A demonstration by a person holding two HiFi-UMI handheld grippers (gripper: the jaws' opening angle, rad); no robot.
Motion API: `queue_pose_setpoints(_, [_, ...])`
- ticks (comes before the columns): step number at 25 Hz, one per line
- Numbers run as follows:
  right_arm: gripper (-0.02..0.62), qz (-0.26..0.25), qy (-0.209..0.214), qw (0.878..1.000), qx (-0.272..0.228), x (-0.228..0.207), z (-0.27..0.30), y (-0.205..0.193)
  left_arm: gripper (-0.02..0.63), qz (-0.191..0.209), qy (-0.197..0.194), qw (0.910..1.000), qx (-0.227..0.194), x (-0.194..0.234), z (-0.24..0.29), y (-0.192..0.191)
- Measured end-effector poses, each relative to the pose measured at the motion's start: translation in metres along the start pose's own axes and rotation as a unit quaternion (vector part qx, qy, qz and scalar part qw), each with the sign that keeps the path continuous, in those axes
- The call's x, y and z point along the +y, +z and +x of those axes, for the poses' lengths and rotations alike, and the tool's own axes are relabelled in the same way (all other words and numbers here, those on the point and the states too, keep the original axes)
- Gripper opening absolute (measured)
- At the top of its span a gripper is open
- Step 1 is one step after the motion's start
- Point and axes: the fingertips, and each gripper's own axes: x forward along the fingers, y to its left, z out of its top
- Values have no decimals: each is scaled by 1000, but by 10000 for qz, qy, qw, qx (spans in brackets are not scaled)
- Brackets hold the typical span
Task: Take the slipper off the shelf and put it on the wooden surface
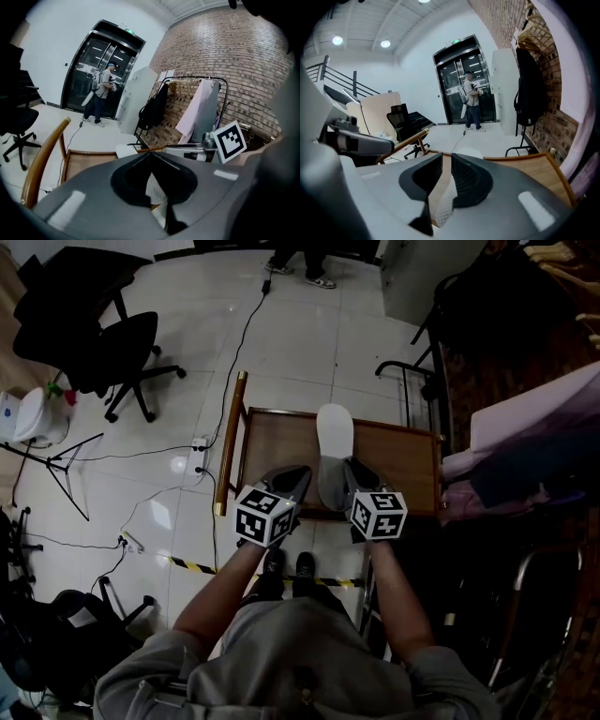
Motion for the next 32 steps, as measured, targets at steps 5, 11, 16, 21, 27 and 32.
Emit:
queue_pose_setpoints(5, [0,-274,-45,9988,-398,14,-35,41,-6,421,-66,9990,-103,-13,-10,26])
queue_pose_setpoints(11, [0,-370,126,9963,-760,36,-59,70,-6,587,-283,9976,-253,-35,-24,51])
queue_pose_setpoints(16, [-2,-498,302,9922,-1100,57,-71,94,-6,670,-427,9960,-402,-46,-40,67])
queue_pose_setpoints(21, [-2,-454,408,9894,-1320,64,-81,112,-6,793,-421,9947,-495,-46,-45,76])
queue_pose_setpoints(27, [-2,-476,482,9889,-1323,62,-85,116,-6,818,-453,9941,-545,-48,-43,82])
queue_pose_setpoints(32, [-2,-458,557,9879,-1373,65,-86,122,-6,840,-488,9936,-580,-50,-45,87])
